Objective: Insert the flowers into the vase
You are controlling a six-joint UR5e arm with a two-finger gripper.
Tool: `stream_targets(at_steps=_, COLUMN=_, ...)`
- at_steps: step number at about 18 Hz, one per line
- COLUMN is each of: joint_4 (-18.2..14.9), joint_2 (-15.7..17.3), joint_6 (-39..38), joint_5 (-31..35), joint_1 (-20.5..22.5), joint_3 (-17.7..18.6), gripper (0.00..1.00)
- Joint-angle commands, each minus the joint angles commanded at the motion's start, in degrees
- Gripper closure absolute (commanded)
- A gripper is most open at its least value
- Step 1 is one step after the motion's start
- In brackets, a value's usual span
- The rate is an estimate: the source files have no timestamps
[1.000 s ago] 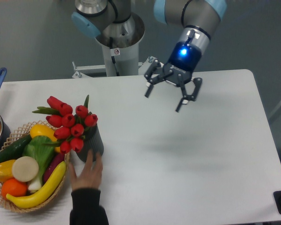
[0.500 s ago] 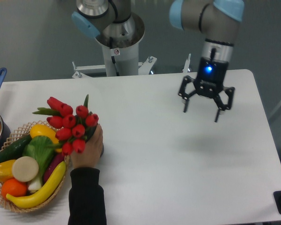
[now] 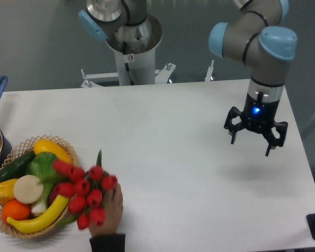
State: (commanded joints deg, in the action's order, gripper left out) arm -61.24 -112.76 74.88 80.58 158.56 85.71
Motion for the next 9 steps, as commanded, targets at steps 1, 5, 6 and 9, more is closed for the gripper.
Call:
stream_targets(at_steps=1, joint_4=-1.8, joint_2=-0.6, joint_6=0.0, joint_5=1.5, joint_1=-0.4, joint_3=-1.2, gripper=0.0)
stream_targets(at_steps=5, joint_4=-2.6, joint_2=-1.4, joint_6=-0.2, joint_5=3.9, joint_1=-1.8, joint_3=-2.0, gripper=0.0)
stream_targets(at_steps=6, joint_4=-2.6, joint_2=-1.4, joint_6=-0.2, joint_5=4.3, joint_1=-1.9, joint_3=-1.9, gripper=0.0)
stream_targets(at_steps=9, joint_4=-2.4, joint_2=-1.4, joint_6=-0.3, joint_5=4.9, joint_1=-1.9, joint_3=-1.7, gripper=0.0)
